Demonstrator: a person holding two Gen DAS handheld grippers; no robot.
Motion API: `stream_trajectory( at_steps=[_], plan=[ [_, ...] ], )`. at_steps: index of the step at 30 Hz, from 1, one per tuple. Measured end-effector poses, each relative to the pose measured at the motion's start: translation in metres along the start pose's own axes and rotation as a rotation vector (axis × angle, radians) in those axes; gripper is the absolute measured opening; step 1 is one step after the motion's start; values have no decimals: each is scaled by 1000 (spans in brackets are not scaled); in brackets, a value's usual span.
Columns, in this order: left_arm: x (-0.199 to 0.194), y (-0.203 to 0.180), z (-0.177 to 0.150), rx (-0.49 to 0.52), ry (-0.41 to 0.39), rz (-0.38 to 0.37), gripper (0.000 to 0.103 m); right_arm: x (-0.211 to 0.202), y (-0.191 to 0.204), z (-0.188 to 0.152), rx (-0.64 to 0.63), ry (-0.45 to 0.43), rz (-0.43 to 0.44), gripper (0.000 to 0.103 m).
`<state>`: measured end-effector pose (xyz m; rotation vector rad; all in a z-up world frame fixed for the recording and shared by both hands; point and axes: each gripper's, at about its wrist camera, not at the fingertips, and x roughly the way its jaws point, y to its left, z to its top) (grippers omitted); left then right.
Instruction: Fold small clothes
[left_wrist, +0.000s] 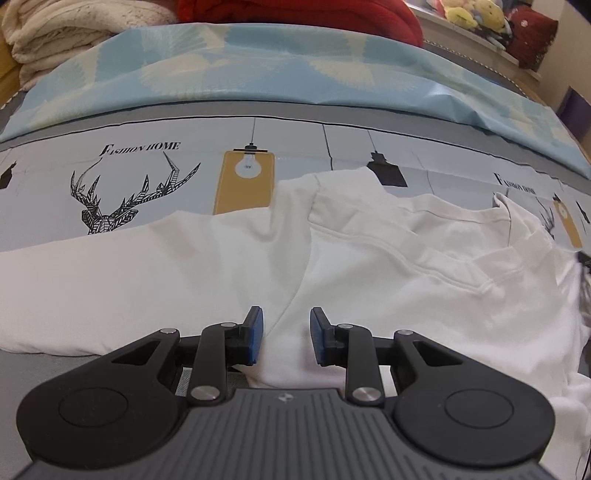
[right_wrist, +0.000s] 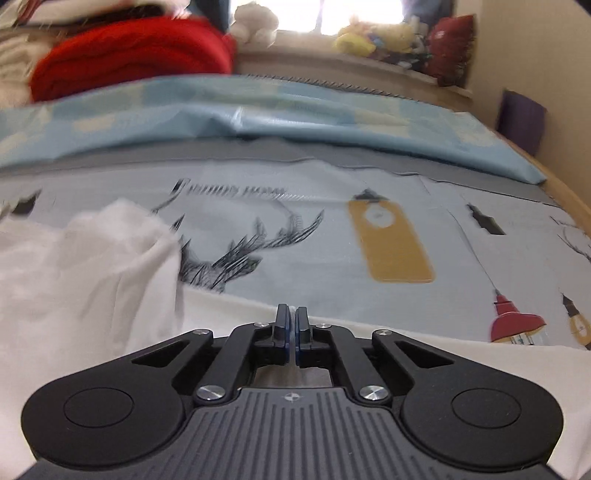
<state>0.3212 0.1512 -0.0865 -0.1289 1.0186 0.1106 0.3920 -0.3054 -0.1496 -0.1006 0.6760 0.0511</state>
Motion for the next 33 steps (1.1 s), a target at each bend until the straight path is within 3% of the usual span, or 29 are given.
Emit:
stream_trajectory(
  at_steps=[2, 4, 7, 9, 12, 14, 17, 19, 25, 29, 33],
  plan=[
    [1, -1, 0, -6, -7, -16, 31, -4, -12, 5, 67, -57, -95, 1],
    [0, -3, 0, 3, -5, -31, 31, -4, -25, 9, 152, -70, -116, 1],
    [0, -6, -1, 19, 0, -51, 31, 5, -25, 10, 175, -8, -104, 4],
    [1, -4, -2, 17, 17, -72, 31, 2, -24, 11, 185, -19, -117, 6],
    [4, 2, -8, 10, 48, -65, 31, -8, -27, 14, 225, -51, -16, 9],
    [3, 7, -11, 7, 66, -50, 31, -6, -27, 13, 207, -4, 18, 9],
    [-11, 12, -8, 8, 56, -46, 31, -18, -31, 13, 243, 8, -52, 9],
    [-25, 14, -4, -9, 33, -60, 31, -35, -37, 23, 314, 9, -1, 9],
    [-70, 19, -10, -71, -21, -107, 31, -114, -21, 46, 371, 21, 162, 18],
    [-111, 21, -37, -45, -12, -103, 31, -175, -5, 36, 309, 76, 241, 24],
    [-144, 24, -96, 38, 23, -109, 31, -236, 3, 2, 233, 149, 247, 32]
  ],
)
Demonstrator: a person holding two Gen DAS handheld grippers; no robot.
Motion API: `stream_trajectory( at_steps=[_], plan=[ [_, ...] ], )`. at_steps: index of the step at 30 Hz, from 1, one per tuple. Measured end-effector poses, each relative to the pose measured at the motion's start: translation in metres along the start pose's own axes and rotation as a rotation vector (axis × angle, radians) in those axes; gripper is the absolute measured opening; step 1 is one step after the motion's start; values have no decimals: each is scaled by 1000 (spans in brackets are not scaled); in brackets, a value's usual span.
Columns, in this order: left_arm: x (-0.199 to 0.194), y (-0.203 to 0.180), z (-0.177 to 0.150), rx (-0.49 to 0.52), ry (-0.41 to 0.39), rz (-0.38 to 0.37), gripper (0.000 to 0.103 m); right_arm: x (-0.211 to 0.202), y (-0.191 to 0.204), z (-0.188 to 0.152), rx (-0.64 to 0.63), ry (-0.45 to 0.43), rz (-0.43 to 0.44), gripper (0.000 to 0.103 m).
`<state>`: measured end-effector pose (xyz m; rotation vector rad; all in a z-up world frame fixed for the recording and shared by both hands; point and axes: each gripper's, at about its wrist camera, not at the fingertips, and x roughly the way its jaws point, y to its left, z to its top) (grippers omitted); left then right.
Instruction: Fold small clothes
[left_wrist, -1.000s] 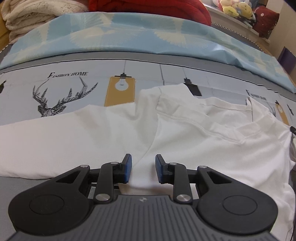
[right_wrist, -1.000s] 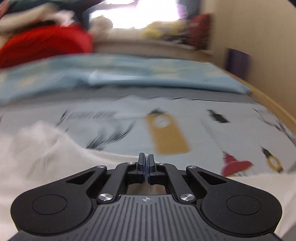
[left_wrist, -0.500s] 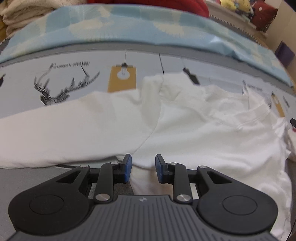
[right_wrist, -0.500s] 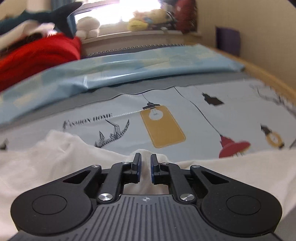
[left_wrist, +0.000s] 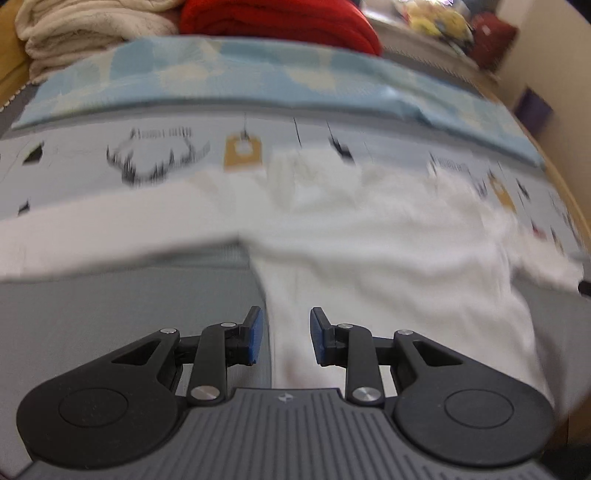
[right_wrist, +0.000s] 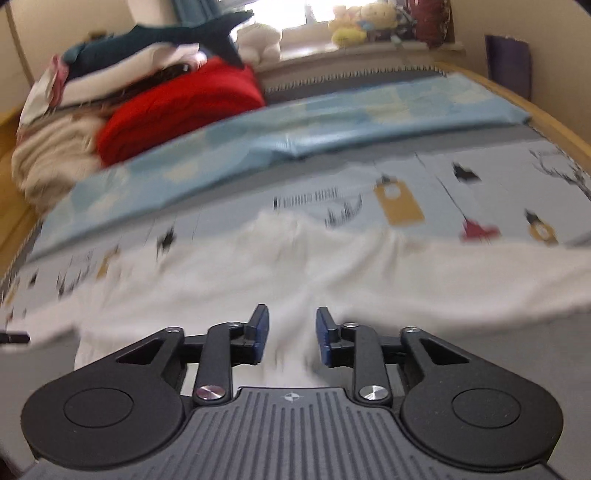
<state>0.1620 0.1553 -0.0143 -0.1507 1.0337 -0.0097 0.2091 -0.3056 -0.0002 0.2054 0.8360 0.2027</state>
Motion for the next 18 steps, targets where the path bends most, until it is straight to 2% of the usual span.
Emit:
stream_trajectory(
  at_steps=[2, 5, 7, 10, 14, 18],
  plan=[
    [-1, 5, -32, -8, 46, -14, 31, -17, -3, -24, 19, 42, -16, 32],
    [14, 23, -84, -92, 141, -38, 31, -33, -13, -65, 67, 85, -30, 32],
    [29, 34, -103, -143, 243, -39, 30, -27, -22, -87, 113, 171, -51, 32],
    [29, 37, -110, -115, 226, -30, 33, -15, -28, -103, 137, 262, -64, 32],
    [39, 43, -120, -153, 292, -70, 34, 1, -32, -118, 136, 357, -151, 33],
    [47, 37, -123, -150, 314, -87, 34, 15, -37, -129, 115, 458, -232, 33]
  ],
)
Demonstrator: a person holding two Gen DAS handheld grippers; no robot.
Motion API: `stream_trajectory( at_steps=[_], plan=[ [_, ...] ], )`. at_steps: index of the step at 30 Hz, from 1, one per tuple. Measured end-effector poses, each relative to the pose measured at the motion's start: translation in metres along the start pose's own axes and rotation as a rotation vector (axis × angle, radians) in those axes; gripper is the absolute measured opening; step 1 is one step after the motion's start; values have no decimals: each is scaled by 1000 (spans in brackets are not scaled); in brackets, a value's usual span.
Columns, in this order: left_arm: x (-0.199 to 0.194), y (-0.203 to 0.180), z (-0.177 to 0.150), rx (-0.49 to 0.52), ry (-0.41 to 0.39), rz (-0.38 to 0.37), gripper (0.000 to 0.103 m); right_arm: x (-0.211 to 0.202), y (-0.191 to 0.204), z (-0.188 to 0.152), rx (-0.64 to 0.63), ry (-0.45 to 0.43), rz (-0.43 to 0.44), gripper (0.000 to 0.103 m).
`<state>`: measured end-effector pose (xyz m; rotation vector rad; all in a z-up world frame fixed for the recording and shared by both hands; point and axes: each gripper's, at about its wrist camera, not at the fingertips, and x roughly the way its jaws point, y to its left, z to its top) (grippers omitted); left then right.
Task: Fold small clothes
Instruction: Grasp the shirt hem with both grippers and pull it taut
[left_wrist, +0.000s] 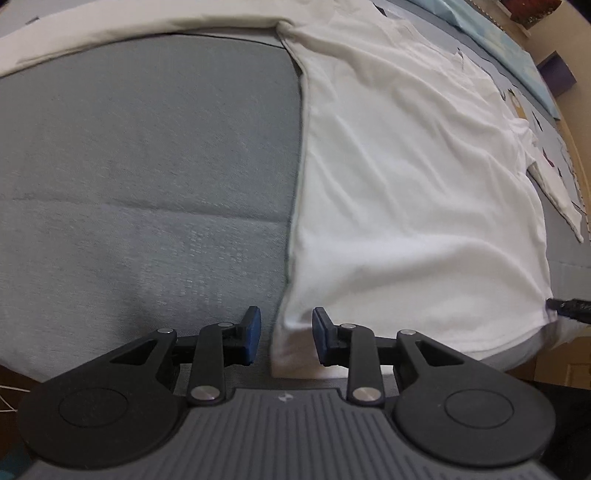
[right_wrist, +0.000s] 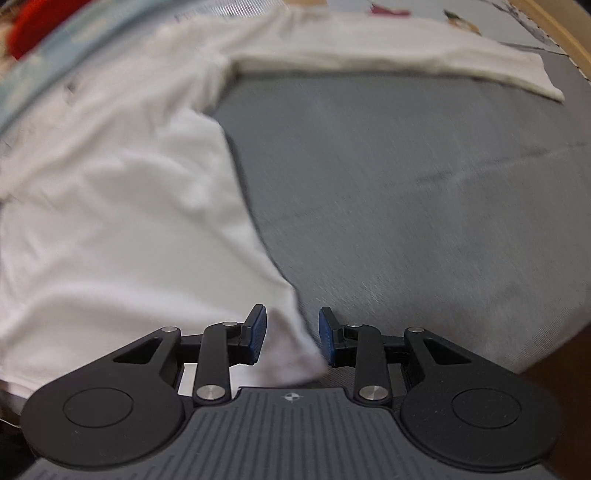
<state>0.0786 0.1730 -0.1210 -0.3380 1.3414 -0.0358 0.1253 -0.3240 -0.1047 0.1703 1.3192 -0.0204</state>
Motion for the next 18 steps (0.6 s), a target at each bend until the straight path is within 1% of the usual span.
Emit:
stream_trajectory(
  at_steps=[2, 3, 4, 5, 6, 7, 9, 11, 12, 13, 14, 16, 17, 18],
  plan=[
    [7, -5, -1, 25, 27, 17, 34, 7, -1, -7, -22, 37, -24, 32],
    [10, -8, -1, 45, 43, 40, 34, 8, 0, -9, -39, 53, -20, 28],
    [13, -11, -2, 74, 55, 64, 31, 7, 1, -12, -57, 57, -2, 11],
    [14, -16, -4, 108, 57, 79, 16, 6, 2, -15, -71, 66, 25, 7],
    [12, -19, -5, 137, 57, 75, 8, 4, 2, -18, -80, 70, 40, 7],
    [8, -22, -6, 162, 47, 64, 7, 2, 1, -21, -85, 78, 54, 7],
    [-6, -23, -6, 190, -5, 67, 6, -5, -2, -26, -85, 94, 93, 6],
    [-28, -15, -7, 175, -66, 44, 6, -13, -6, -30, -92, 91, 123, 6],
    [-32, -12, -9, 180, -69, 54, 6, -17, -9, -31, -90, 88, 136, 6],
    [-31, -10, -12, 198, -49, 91, 6, -20, -14, -33, -89, 89, 140, 6],
    [-25, -9, -18, 218, -8, 129, 6, -21, -16, -34, -102, 92, 127, 6],
    [-18, -16, -25, 279, 40, 146, 6, -20, -17, -36, -141, 128, 123, 6],
    [-16, -23, -29, 323, 50, 147, 6, -19, -14, -39, -171, 143, 124, 6],
    [-14, -27, -31, 343, 55, 151, 6, -19, -12, -41, -201, 148, 113, 6]
  ],
)
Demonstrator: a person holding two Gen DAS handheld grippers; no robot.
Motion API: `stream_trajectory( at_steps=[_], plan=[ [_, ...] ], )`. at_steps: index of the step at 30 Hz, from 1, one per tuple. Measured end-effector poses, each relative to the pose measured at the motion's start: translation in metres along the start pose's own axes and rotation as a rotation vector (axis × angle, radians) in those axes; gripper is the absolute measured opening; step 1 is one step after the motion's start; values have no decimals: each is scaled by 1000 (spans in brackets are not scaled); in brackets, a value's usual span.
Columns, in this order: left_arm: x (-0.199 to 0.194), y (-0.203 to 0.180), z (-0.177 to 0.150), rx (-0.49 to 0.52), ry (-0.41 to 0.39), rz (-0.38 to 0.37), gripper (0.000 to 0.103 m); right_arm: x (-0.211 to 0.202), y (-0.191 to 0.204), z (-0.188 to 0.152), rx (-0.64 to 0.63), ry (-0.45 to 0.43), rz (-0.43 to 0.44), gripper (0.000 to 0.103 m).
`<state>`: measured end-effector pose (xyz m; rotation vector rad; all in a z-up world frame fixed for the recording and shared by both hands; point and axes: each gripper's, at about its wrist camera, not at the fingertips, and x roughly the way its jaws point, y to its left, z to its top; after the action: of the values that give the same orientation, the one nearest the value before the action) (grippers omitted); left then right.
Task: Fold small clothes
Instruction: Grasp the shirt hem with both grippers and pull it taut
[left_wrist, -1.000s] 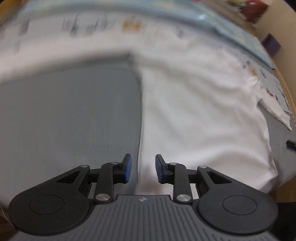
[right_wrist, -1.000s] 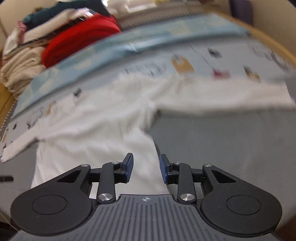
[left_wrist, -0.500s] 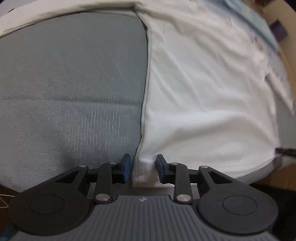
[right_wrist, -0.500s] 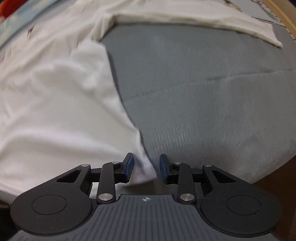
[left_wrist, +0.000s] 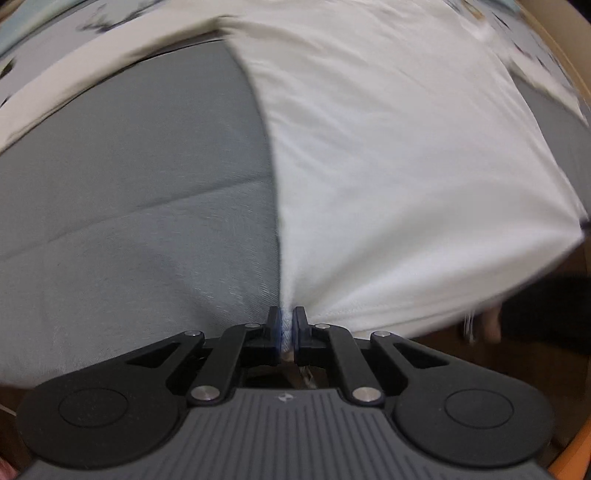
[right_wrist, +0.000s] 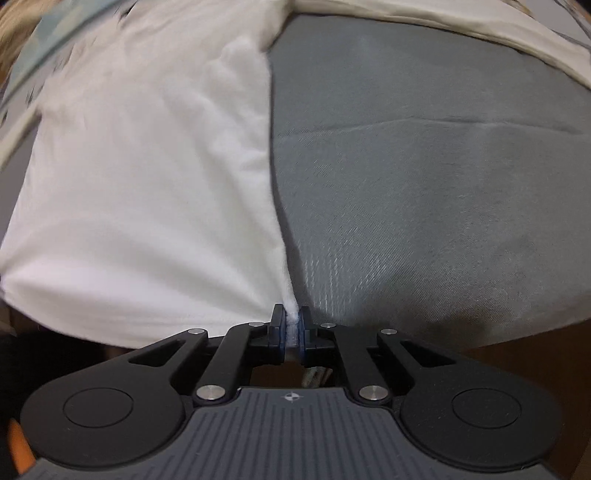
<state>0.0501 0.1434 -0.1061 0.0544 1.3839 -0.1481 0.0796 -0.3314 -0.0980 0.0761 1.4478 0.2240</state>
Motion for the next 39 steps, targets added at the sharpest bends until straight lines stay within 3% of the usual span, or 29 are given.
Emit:
stream_trajectory(
  at_steps=[5, 11, 13, 18, 21, 23, 26, 30, 33, 35, 36, 37, 38, 39],
  plan=[
    [4, -4, 8, -4, 20, 20, 6, 0, 6, -2, -49, 5, -54, 6],
    [11, -18, 4, 110, 70, 41, 13, 2, 15, -5, -122, -9, -132, 6],
    [7, -14, 6, 101, 44, 27, 22, 0, 13, -5, -111, -16, -149, 7],
    [-8, -8, 16, 42, -71, -47, 22, -14, 16, -3, -104, -91, -188, 13],
    [-3, -23, 12, 87, -55, -73, 22, -31, 17, 1, -83, -175, -115, 16],
    [12, -30, 9, 143, 8, -30, 22, -33, 19, 1, -84, -193, -47, 20],
    [32, -25, 3, 159, 99, 60, 25, -20, 28, 2, -133, -145, -71, 20],
    [28, -16, 7, 105, 70, 6, 25, 2, 28, 0, -175, -39, -180, 21],
    [29, -19, 5, 122, 84, -12, 24, 2, 23, 1, -155, -34, -183, 25],
    [34, -21, 5, 151, 95, 26, 6, 1, 22, 1, -153, -28, -179, 25],
    [32, -19, 5, 142, 93, 9, 6, 2, 21, 0, -155, -25, -177, 25],
    [29, -17, 7, 132, 82, 7, 6, 4, 20, 0, -157, -22, -170, 23],
    [26, -14, 8, 116, 74, 19, 6, 4, 21, -1, -160, -17, -154, 9],
    [25, -10, 8, 96, 73, 27, 6, 4, 22, -1, -165, -18, -136, 6]
  ],
)
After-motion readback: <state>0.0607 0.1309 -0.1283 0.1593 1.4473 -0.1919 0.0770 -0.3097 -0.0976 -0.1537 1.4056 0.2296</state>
